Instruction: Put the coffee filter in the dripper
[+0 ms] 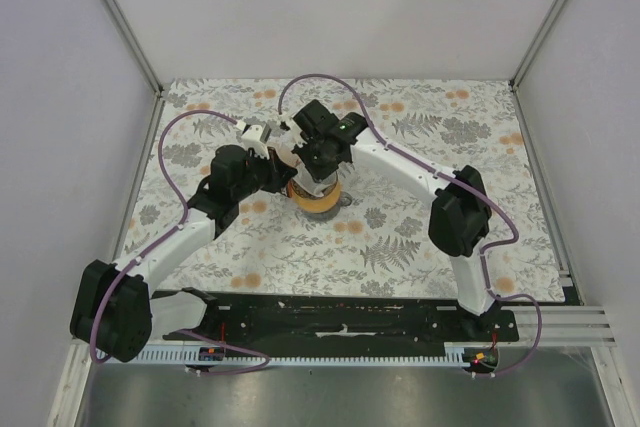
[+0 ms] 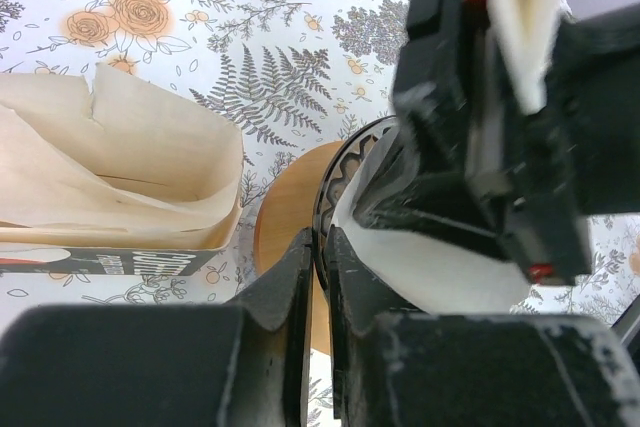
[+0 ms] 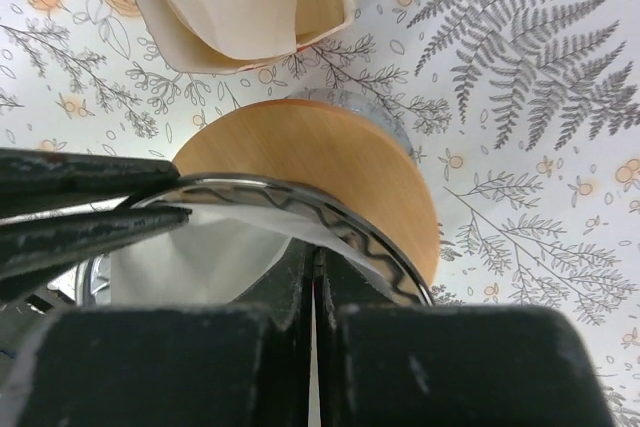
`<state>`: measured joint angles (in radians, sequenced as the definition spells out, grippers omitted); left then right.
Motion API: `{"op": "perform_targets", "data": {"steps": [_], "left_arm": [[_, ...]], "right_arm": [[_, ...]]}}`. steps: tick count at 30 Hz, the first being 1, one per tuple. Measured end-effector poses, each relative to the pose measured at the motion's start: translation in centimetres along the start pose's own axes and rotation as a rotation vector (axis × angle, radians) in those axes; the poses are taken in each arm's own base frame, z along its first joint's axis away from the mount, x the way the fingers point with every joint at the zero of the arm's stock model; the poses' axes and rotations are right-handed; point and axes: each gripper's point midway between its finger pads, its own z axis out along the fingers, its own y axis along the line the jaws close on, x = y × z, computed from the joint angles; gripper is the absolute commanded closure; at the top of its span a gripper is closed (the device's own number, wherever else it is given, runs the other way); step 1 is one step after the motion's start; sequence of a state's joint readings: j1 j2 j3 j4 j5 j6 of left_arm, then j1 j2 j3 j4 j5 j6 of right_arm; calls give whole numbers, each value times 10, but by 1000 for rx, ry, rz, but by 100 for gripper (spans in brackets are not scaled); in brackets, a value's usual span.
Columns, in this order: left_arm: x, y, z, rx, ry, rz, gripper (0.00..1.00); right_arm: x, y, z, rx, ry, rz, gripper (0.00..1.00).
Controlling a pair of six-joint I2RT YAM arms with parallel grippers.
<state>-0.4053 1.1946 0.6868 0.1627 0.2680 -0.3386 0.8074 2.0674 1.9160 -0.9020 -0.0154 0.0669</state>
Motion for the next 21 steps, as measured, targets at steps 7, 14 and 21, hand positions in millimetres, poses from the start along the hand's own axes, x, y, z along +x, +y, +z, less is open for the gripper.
{"op": "perform_targets", "data": {"steps": [7, 14, 21], "left_arm": [[0, 0, 0, 0, -1, 0, 92], [0, 0, -1, 0, -1, 0, 94], [0, 0, -1, 2, -5, 1, 94]], "right_arm": [[-15, -4, -26, -55, -65, -51, 100], [-30, 6, -54, -124, -158, -179, 81], [-47, 14, -91, -205, -293, -302, 46]]}}
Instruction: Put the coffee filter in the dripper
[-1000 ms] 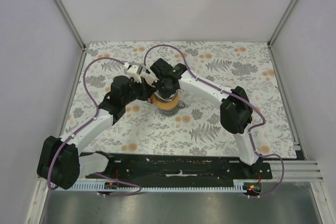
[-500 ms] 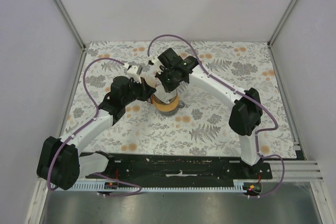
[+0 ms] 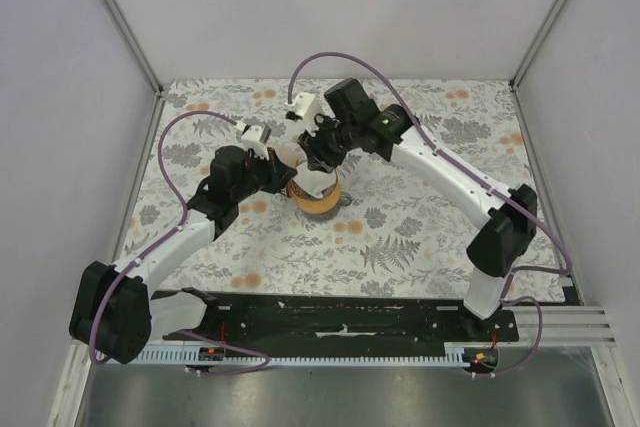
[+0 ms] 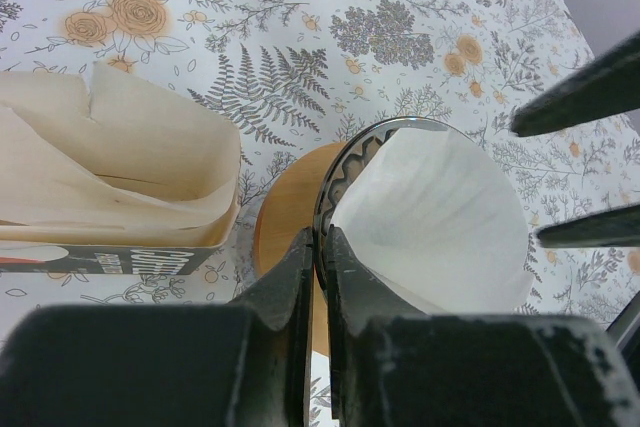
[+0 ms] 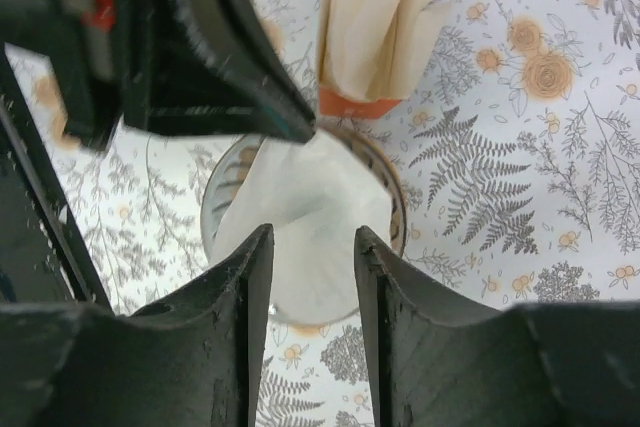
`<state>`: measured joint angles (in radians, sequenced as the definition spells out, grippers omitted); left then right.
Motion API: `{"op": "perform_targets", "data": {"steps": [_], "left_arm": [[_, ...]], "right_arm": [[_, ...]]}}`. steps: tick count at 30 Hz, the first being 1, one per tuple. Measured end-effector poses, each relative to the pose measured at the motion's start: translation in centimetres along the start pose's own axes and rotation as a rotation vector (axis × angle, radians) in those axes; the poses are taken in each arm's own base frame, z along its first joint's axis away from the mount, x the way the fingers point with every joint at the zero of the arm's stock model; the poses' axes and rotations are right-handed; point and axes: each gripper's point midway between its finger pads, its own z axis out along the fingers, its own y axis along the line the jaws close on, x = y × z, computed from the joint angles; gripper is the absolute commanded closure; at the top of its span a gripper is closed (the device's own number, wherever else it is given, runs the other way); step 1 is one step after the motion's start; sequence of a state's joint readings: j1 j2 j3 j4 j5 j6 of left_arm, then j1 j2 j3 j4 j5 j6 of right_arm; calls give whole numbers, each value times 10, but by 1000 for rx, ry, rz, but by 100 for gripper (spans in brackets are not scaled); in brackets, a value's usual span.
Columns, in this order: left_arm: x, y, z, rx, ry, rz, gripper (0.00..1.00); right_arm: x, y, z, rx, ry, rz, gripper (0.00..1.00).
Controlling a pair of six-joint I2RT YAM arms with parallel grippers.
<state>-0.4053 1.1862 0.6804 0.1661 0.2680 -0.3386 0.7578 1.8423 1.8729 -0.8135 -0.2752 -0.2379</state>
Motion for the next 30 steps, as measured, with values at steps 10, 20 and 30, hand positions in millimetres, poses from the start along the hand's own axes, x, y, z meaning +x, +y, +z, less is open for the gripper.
{"op": "perform_targets", "data": {"steps": [10, 20, 30], "left_arm": [[0, 0, -1, 1, -2, 1, 94], [1, 0, -1, 1, -2, 1, 94], [1, 0, -1, 1, -2, 1, 94]], "right_arm": [[43, 51, -17, -203, -138, -443, 25], [57, 51, 20, -198, -60, -694, 28], [75, 37, 44, -163, 53, -762, 71]]}}
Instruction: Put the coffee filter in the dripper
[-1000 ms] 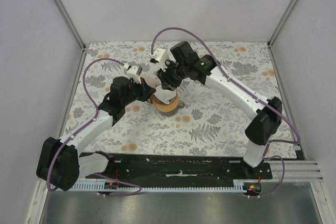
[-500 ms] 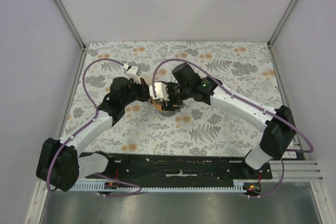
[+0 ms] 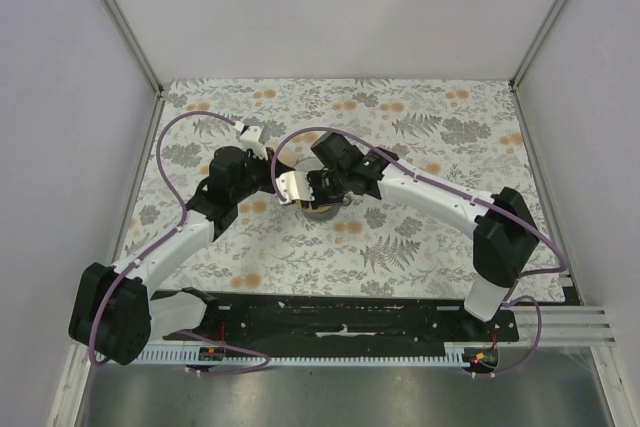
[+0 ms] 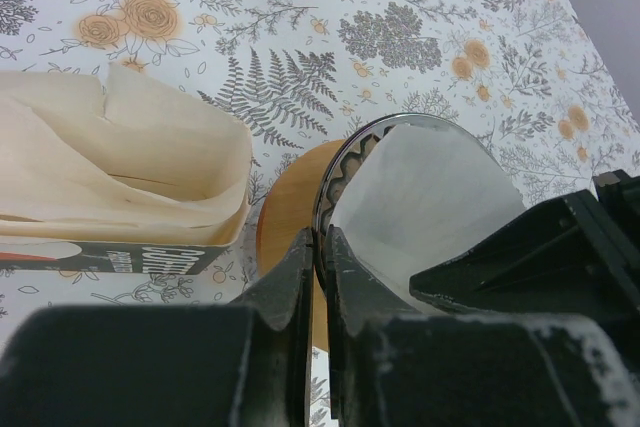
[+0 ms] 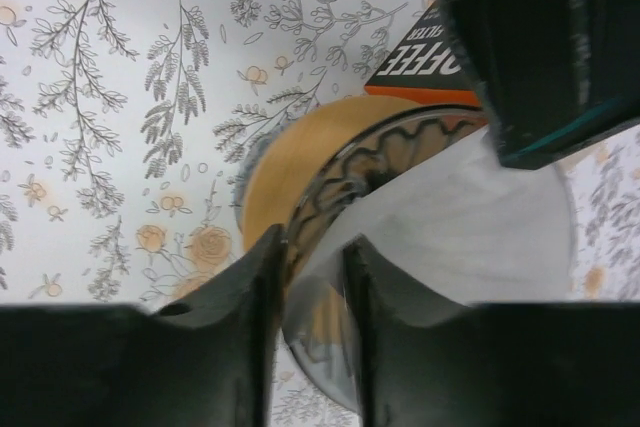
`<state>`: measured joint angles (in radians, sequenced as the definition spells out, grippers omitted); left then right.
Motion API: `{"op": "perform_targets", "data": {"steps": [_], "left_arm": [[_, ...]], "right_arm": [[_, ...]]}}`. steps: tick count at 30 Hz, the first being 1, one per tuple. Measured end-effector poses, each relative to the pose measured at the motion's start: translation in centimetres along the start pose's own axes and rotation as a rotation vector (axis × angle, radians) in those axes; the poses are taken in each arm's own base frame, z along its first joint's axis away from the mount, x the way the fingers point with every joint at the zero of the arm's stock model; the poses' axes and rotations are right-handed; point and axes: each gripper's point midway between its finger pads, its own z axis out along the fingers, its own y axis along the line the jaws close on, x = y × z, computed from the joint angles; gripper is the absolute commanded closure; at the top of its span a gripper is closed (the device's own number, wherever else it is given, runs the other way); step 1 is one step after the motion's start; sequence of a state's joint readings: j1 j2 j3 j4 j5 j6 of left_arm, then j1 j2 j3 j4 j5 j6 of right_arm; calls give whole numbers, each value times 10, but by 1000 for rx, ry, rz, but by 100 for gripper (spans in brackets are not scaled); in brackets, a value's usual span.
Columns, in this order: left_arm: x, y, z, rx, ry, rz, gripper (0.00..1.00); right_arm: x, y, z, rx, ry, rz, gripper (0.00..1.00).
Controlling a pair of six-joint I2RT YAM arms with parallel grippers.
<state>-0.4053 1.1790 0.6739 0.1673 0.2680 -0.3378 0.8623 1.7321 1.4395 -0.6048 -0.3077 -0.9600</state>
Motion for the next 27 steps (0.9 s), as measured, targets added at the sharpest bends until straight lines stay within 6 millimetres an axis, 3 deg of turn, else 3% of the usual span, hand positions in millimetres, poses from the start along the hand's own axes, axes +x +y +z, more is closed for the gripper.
{"op": "perform_targets", "data": {"steps": [3, 13, 22, 27], "left_arm": [[-2, 4, 0, -15, -9, 4, 94], [-1, 10, 0, -46, -9, 3, 94], [-3, 5, 0, -22, -14, 8, 93], [-3, 1, 0, -2, -12, 13, 92]], "right_arm": [[3, 3, 4, -7, 23, -8, 80], [-1, -1, 5, 6, 18, -52, 91], [9, 7, 7, 8, 37, -45, 51], [8, 5, 3, 24, 31, -38, 37]]}}
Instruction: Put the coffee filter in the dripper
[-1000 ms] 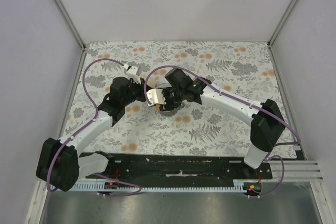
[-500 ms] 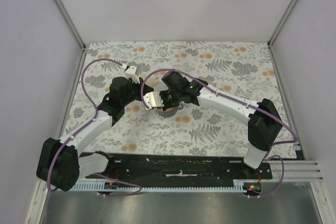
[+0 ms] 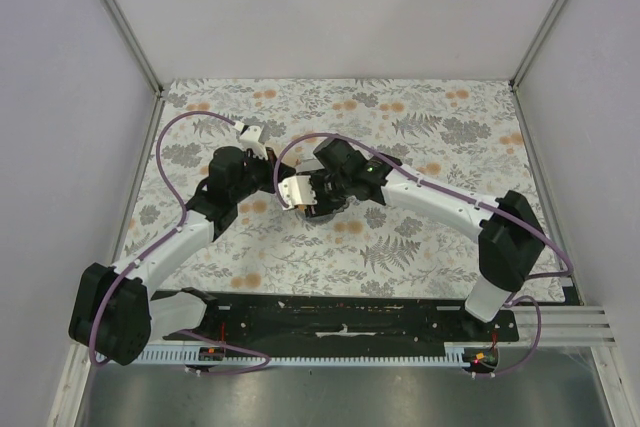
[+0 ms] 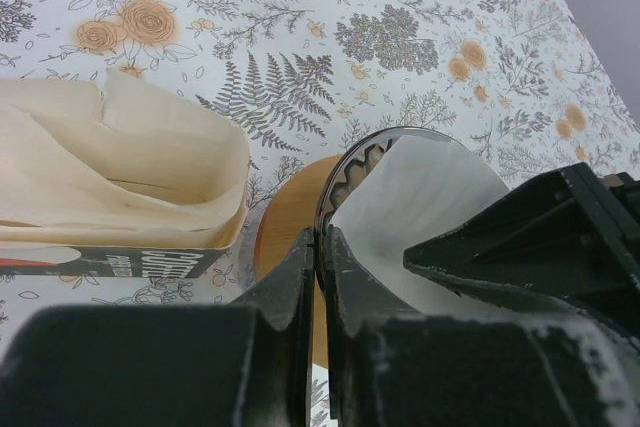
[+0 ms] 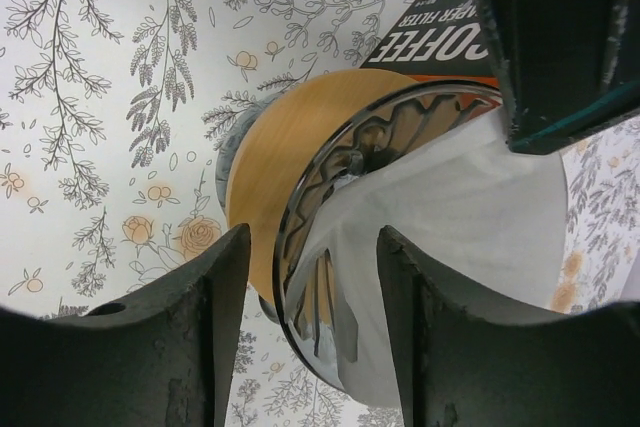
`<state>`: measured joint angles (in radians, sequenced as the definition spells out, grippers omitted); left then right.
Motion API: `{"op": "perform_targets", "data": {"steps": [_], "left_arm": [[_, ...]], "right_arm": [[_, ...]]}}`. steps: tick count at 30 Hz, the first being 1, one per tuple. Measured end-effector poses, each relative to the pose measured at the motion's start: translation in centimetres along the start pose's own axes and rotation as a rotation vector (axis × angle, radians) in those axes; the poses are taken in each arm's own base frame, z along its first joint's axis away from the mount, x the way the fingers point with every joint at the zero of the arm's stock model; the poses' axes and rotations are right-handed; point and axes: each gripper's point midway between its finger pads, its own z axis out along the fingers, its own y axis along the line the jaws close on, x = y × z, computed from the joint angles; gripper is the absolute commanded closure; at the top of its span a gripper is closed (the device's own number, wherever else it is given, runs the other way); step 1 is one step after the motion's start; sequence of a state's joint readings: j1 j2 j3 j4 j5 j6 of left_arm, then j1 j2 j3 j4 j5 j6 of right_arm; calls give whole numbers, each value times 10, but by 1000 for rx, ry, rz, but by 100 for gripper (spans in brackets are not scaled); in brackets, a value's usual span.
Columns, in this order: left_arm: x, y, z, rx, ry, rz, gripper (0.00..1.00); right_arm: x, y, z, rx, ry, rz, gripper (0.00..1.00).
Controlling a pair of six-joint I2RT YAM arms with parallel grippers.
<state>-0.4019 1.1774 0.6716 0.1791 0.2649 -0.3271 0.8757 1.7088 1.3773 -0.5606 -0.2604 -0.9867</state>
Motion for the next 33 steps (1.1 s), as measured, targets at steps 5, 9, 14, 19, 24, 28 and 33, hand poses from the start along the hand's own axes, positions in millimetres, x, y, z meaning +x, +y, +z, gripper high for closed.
{"op": "perform_targets", "data": {"steps": [5, 9, 14, 19, 24, 28, 33], "left_arm": [[0, -1, 0, 5, 1, 4, 84], [0, -1, -1, 8, 1, 15, 68], [-1, -6, -5, 31, 1, 32, 57], [-3, -11, -9, 52, 4, 48, 48], [-3, -12, -12, 58, 12, 59, 39], [-5, -14, -15, 58, 13, 63, 32], [-13, -18, -18, 64, -8, 72, 26]], "right_arm": [[-5, -2, -7, 15, -15, 11, 30], [-13, -4, -15, 24, -45, 18, 28], [-23, -6, -27, 41, -82, 19, 28], [-26, -5, -29, 37, -99, 30, 27], [-33, -5, -36, 34, -132, 35, 25], [-44, -6, -50, 42, -185, 45, 25], [-59, -6, -72, 30, -283, 90, 25]]}}
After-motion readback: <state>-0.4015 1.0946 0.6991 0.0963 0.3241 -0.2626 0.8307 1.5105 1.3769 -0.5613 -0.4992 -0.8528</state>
